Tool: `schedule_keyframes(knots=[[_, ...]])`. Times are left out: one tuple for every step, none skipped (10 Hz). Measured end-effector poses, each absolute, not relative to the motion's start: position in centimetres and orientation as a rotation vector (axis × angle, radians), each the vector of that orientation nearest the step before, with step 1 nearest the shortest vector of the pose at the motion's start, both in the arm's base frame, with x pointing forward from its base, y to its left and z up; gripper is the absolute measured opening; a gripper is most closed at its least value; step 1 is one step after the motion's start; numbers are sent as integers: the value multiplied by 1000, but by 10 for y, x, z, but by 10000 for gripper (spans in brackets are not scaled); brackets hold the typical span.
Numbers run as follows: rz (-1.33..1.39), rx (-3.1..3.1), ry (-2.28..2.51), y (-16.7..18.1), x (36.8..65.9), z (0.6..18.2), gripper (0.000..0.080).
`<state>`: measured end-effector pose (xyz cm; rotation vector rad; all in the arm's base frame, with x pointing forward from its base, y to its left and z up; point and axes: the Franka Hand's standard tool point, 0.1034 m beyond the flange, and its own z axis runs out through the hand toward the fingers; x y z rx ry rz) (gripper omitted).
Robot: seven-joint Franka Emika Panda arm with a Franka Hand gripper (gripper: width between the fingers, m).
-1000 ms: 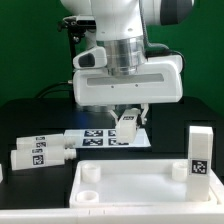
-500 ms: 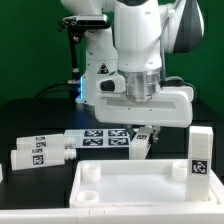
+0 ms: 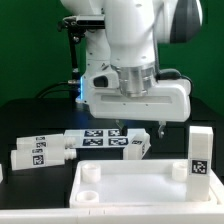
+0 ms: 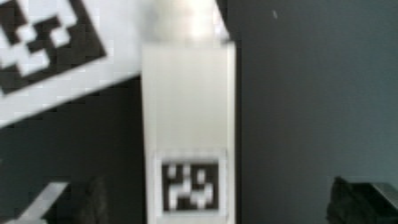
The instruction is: Assemble desk
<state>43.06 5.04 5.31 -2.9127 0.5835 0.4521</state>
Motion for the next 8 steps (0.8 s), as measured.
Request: schedule_keyframes(knots=[[580,-2859,596,43,443,62,643],[659,-2821,614,35,458,65,648],[776,-2776,617,32,462,65,648],[868,-2741,610,33,463,64,648],[952,-2705,607,31,460,63,648],[1029,-2669,604,30,458,62,648],[1132,-2620,594,28,456,60,648],[1186,-2586,489,31,457,55,648]])
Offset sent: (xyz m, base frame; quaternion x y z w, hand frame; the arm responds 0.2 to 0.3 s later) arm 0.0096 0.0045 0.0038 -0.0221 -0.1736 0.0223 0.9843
